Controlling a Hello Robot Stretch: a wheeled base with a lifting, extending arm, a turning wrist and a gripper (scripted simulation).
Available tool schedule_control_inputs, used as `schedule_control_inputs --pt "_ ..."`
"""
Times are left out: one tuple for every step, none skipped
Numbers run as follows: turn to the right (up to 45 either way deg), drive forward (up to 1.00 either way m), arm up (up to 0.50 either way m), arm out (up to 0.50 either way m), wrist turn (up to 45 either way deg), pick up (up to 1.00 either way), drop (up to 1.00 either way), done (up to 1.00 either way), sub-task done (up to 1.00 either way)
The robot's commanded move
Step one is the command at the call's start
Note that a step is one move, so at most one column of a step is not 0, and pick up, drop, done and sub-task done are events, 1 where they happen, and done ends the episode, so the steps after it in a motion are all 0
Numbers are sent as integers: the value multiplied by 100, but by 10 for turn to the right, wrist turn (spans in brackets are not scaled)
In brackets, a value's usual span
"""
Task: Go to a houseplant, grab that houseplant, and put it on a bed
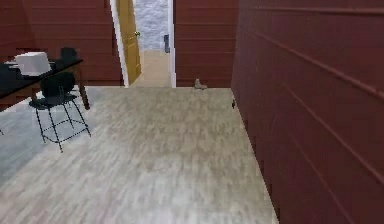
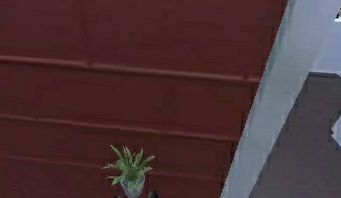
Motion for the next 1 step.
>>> schedule_control_inputs --pt "30 0 0 0 0 0 0 0 0"
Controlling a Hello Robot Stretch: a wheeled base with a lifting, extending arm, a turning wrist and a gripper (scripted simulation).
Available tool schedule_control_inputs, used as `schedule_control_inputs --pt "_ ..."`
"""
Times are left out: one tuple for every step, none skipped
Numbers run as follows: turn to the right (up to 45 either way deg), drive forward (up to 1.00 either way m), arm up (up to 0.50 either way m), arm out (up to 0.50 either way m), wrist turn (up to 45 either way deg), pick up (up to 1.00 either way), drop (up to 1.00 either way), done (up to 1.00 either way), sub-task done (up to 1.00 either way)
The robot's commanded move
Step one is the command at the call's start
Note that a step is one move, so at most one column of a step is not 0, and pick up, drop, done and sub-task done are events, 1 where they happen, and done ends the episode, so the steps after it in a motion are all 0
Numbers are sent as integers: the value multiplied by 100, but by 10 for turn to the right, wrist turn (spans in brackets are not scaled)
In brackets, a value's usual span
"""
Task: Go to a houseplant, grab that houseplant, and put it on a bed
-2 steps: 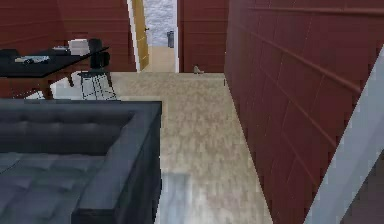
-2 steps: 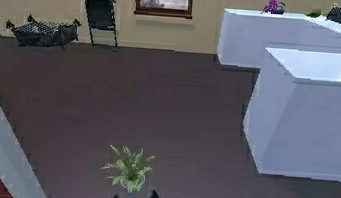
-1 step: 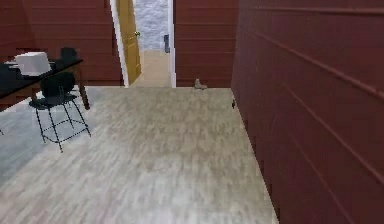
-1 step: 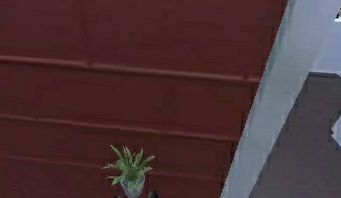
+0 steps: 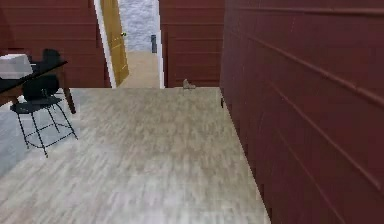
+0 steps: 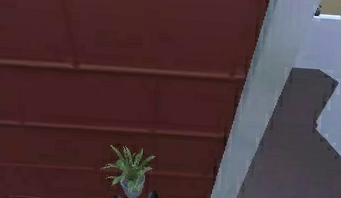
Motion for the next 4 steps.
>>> schedule_control_inputs --pt "0 65 0 0 0 0 0 0 0" --pt "-210 0 0 0 0 0 0 0 0" --pt "0 100 0 0 0 0 0 0 0" --pt "0 100 0 0 0 0 0 0 0"
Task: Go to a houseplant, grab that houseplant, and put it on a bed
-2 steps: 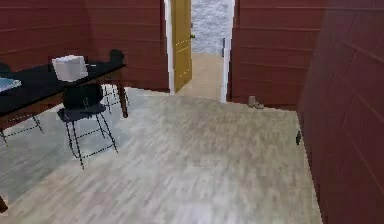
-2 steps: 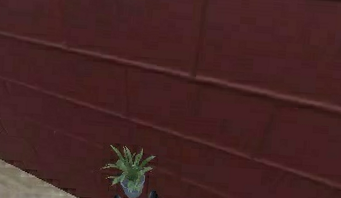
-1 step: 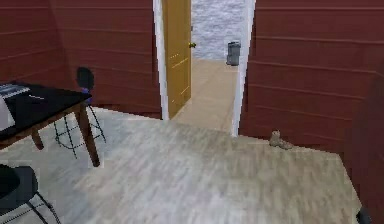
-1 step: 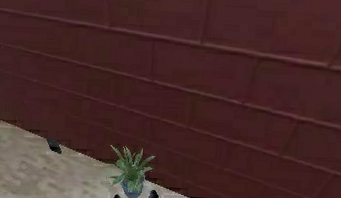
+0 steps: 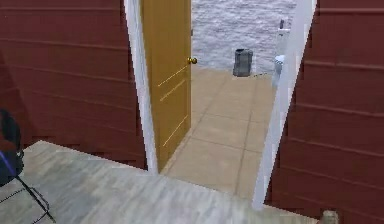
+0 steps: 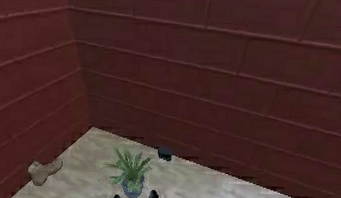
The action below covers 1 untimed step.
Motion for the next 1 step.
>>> schedule_control_inputs --pt "-30 0 0 0 0 0 0 0 0"
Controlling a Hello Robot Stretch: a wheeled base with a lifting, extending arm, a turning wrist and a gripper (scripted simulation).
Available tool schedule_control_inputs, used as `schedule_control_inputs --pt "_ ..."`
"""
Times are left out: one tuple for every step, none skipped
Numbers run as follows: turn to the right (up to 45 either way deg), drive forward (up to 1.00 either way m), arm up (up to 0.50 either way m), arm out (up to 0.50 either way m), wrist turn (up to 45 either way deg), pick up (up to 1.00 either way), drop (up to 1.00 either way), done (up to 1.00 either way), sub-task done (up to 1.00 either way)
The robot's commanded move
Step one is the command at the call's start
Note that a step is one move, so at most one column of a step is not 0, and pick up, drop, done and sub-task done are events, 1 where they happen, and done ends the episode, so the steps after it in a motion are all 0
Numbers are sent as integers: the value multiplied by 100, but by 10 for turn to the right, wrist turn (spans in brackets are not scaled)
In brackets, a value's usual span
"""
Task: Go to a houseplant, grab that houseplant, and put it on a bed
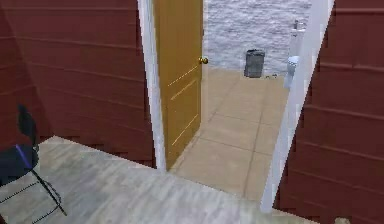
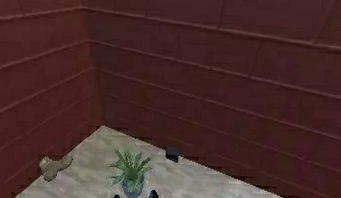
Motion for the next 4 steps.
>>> schedule_control_inputs --pt "0 100 0 0 0 0 0 0 0" --pt "0 25 0 0 0 0 0 0 0" --pt "270 0 0 0 0 0 0 0 0" --pt "0 100 0 0 0 0 0 0 0"
